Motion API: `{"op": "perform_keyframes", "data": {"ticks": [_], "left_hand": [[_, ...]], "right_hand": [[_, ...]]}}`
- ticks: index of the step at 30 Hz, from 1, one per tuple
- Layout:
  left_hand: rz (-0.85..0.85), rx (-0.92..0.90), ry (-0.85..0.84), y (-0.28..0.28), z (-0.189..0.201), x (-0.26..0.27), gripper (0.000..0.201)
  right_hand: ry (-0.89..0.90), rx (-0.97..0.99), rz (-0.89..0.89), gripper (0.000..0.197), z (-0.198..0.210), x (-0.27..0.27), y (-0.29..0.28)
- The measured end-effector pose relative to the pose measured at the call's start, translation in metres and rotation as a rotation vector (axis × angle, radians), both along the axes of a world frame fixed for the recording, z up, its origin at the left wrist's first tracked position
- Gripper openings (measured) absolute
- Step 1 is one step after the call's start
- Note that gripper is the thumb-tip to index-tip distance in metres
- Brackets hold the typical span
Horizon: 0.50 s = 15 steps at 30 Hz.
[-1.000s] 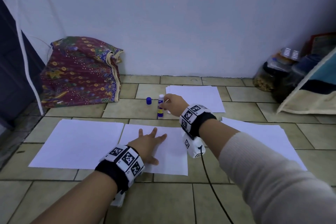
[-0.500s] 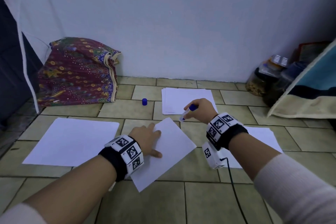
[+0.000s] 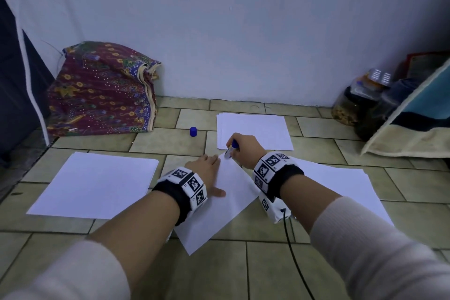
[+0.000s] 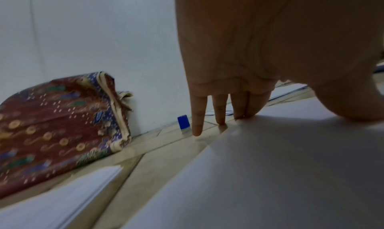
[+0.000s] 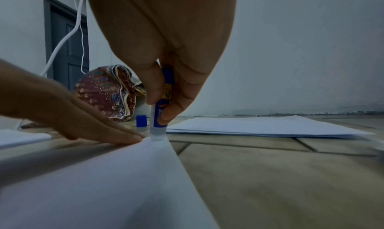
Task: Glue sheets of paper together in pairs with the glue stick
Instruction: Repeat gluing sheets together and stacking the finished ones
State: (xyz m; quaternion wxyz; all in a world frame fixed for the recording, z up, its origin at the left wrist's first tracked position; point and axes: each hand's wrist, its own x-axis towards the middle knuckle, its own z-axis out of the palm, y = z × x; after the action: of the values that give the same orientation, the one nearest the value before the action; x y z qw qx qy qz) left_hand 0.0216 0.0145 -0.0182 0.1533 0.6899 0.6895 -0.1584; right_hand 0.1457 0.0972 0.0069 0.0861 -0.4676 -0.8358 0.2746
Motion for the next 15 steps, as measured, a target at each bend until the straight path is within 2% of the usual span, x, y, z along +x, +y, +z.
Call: {"op": "perform_keyframes", "data": {"ticks": [6, 15], "left_hand": [[-0.016, -0.038, 0.017, 0.004, -0.002, -0.002, 0.102], [-0.011, -0.057, 0.049, 0.005, 0.001, 0.001, 0.103]], "right_hand": [[-0.079, 0.053, 0.100, 0.027, 0.001, -0.006, 0.005], [-0.244, 0.053, 0.213, 0.020, 0.008, 0.012, 0.003]]}}
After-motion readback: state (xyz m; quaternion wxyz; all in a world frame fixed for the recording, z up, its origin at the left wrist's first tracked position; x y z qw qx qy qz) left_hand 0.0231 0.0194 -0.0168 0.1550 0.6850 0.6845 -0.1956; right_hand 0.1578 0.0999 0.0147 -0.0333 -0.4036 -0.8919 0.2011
